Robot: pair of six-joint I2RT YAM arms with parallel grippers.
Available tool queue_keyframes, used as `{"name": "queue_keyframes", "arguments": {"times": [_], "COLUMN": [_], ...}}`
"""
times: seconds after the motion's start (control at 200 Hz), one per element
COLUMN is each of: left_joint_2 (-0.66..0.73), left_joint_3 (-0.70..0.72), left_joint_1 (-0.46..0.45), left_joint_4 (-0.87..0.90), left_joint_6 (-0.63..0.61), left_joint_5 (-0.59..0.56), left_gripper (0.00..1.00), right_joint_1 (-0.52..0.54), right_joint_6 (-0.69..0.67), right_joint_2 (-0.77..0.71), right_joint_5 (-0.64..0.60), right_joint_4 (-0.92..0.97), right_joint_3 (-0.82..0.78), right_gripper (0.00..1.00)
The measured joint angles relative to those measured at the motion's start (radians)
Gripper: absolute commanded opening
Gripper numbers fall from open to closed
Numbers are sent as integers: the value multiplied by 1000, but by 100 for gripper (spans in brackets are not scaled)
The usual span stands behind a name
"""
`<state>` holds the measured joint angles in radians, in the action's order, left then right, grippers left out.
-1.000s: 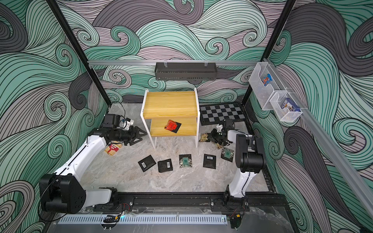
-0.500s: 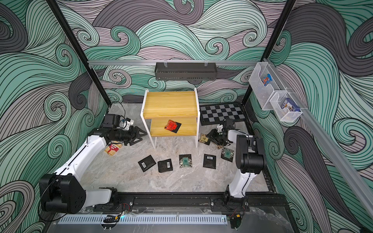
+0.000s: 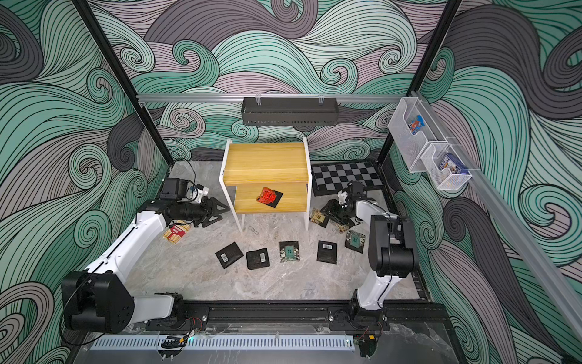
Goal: Remove the tea bags from the shelf
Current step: Place the tea bag at the center of the board, then pick up the tea bag from the shelf.
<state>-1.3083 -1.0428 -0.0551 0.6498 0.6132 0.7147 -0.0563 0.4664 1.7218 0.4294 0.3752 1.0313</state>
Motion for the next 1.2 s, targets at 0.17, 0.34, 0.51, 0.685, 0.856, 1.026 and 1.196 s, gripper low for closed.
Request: {"name": "queue_keyframes", "arguments": {"times": [0.17, 0.34, 0.51, 0.685, 0.856, 1.026, 1.196], "left_joint_2": [0, 0, 1, 1, 6, 27, 61], "left_joint_3": [0, 0, 0, 0, 0, 0, 1], "left_joint_1": [7, 9, 9, 9, 9, 9, 9], "left_joint_4": [0, 0, 2, 3, 4, 11, 29], "left_joint_6": [0, -5, -14, -18, -19, -24, -42], "left_joint_5": [0, 0, 0, 0, -1, -8, -22], "left_gripper": [57, 57, 57, 57, 57, 57, 57], "right_joint_1": [0, 0, 1, 10, 23, 54, 115], "right_joint_6": [-4, -3, -6, -16, -27, -49, -83], "right_joint_2": [-67, -146, -257, -402, -515, -601, -687], "right_joint_5": [-2, -2, 1, -1, -2, -8, -18], "right_joint_4": [21, 35, 47, 66, 90, 126, 146], "right_joint_3": [0, 0, -10, -61, -110, -135, -161], "right_gripper": [62, 64, 67, 69, 71, 71, 72]}}
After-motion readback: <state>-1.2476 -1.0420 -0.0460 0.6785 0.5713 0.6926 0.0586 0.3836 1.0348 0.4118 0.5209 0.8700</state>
